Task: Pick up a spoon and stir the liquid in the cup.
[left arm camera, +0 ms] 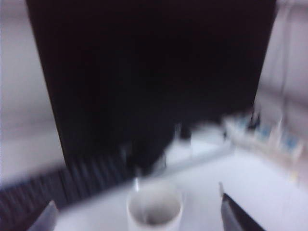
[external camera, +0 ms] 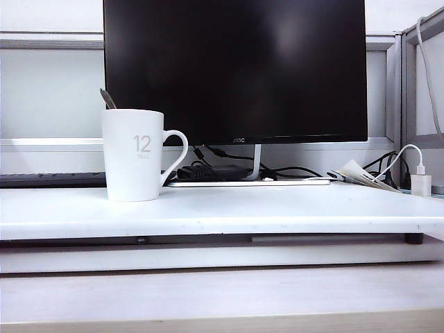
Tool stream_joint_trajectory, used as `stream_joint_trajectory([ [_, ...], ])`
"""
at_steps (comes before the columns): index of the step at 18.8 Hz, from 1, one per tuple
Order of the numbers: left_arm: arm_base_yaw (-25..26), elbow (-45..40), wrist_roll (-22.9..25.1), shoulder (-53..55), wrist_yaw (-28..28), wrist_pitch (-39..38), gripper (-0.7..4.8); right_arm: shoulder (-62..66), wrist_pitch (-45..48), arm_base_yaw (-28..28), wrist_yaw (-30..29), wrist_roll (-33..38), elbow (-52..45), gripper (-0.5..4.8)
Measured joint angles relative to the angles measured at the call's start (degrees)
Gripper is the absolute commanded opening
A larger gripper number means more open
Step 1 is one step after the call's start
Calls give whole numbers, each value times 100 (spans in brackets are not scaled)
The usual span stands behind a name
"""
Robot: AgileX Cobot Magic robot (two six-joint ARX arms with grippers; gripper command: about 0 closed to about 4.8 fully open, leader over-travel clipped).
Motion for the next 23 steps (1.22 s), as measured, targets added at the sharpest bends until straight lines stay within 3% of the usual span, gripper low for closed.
stream_joint_trajectory([
  [3,0,0,-105,-1318,0,-240,479,-1394,-520,-81,2,66,-28,290],
  [4,0,7,-149,-1679,0,-448,479,-1801,-728,-77,-2,72,-120,235],
  [6,0,-9,-184,-2367,26,-1132,479,-2911,-1414,-79,15,31,-743,212],
  [7,0,-9,-144,-2533,68,-1233,479,-3311,-1556,-79,9,33,-1005,217],
  [11,0,-2,-417,-2809,398,-1993,479,-5169,-1869,-77,7,420,-2277,359],
  [14,0,-136,-739,-2798,579,-3117,479,-6072,-1974,-77,7,909,-3668,369],
  [16,0,-337,-772,-2800,579,-3418,479,-6767,-1921,-85,-35,1062,-4859,369],
  [18,0,-577,-772,-2802,579,-3303,479,-7228,-1403,-77,-116,1416,-5971,369],
  [23,0,-1882,-780,-2793,450,-2317,479,-7674,1858,-55,-138,2124,-9040,368],
])
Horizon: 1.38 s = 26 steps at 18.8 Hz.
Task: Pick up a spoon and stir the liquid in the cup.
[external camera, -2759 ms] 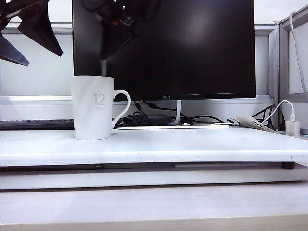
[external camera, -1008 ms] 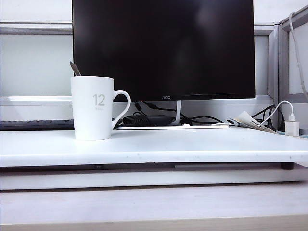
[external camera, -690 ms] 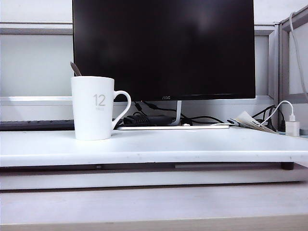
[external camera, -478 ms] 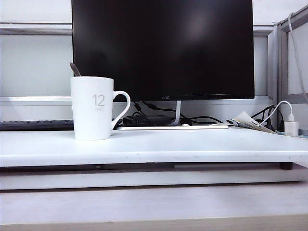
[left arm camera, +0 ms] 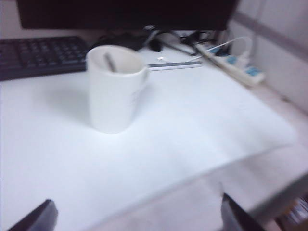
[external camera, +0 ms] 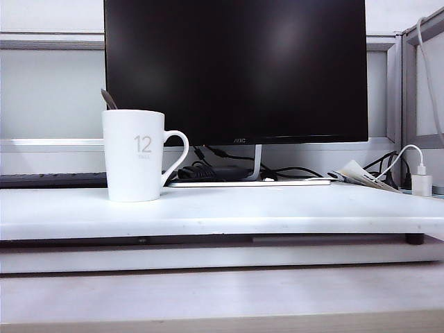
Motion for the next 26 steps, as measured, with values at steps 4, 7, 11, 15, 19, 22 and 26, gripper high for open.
stream_joint_trajectory([
  [4,0,-1091,-678,9,-564,1530,479,181,2236,0,238,337,-1429,368],
  [7,0,-1744,-1012,9,-844,2247,479,195,2382,-7,520,356,-1788,368],
  [11,0,-2398,-1152,11,-914,2304,479,192,2319,-9,549,361,-2210,318],
  [15,0,-2472,-1239,7,-918,2356,-7,188,2275,-17,638,369,-2288,-1],
  [19,0,-2483,-1025,4,-1019,2393,13,190,2197,-28,1034,367,-2288,2],
  [22,0,-2483,-1071,4,-1023,2286,26,190,1580,-24,1040,367,-2288,89],
  [26,0,-2483,-1088,4,-1023,2264,26,190,1451,-22,1040,374,-2288,89],
])
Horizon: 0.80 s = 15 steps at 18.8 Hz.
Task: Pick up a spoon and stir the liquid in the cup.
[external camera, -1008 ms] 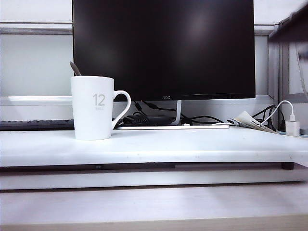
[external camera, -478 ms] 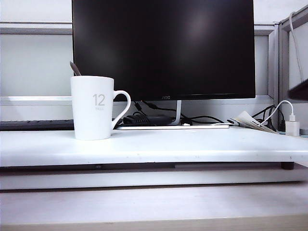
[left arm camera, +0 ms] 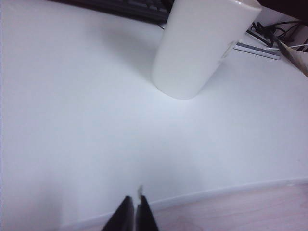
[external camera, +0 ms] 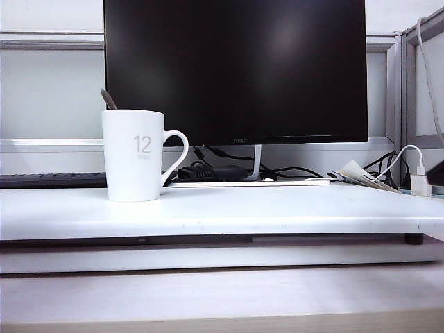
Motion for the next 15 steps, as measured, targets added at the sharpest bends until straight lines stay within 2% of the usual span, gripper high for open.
stream_joint_trajectory([
  [6,22,0,0,-37,2,-15,26,-2,0,-4,2,0,0,89],
  [8,232,0,0,-284,20,-96,26,-105,-24,-103,-15,0,0,89],
  [10,695,0,-2,-684,28,-164,26,-354,-50,-435,-11,0,0,89],
  [12,1110,2,-15,-651,17,-92,26,-723,-52,-872,-9,0,0,89],
  [15,1412,-125,-17,-654,17,-26,26,-850,170,-1587,9,0,0,89],
])
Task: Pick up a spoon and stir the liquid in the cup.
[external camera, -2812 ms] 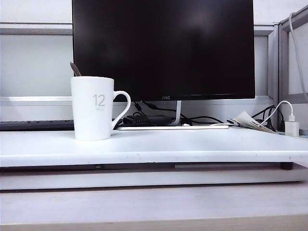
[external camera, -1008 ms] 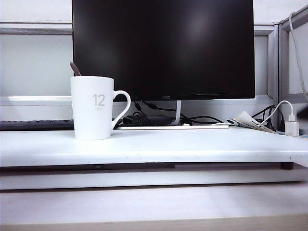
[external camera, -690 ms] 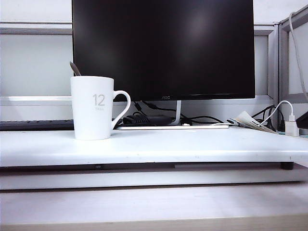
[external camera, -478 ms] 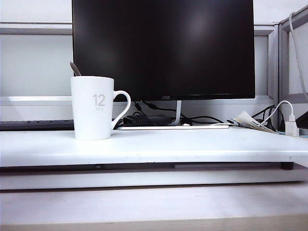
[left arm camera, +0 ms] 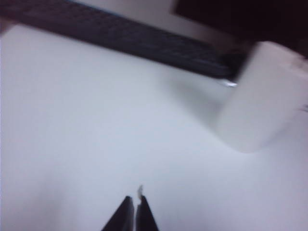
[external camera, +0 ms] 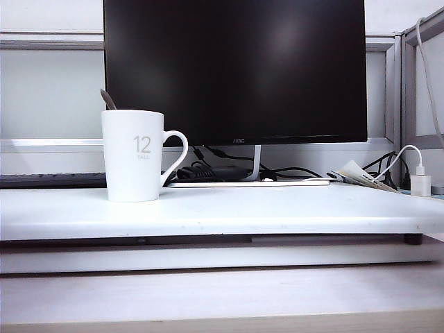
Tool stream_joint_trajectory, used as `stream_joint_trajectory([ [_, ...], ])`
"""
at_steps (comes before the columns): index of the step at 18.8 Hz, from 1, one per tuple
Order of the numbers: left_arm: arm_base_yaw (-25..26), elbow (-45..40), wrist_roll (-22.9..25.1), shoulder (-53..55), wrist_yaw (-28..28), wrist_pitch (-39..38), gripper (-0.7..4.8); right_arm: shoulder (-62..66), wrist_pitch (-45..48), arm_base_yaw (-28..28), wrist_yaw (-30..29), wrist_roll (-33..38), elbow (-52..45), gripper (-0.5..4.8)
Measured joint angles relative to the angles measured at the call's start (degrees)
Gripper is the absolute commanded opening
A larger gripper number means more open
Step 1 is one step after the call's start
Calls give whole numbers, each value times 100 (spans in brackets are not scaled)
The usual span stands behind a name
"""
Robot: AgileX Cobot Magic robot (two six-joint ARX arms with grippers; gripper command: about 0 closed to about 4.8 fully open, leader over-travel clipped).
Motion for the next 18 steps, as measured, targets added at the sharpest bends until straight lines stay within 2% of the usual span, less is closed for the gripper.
stream_joint_trajectory([
  [3,-4,-136,0,2,-144,308,26,0,39,-557,0,0,0,89],
  [8,24,-144,-2,0,-184,295,26,0,39,-1287,17,0,-2,89],
  [18,20,-144,-2,0,-179,286,26,0,37,-1399,-11,0,-2,89],
])
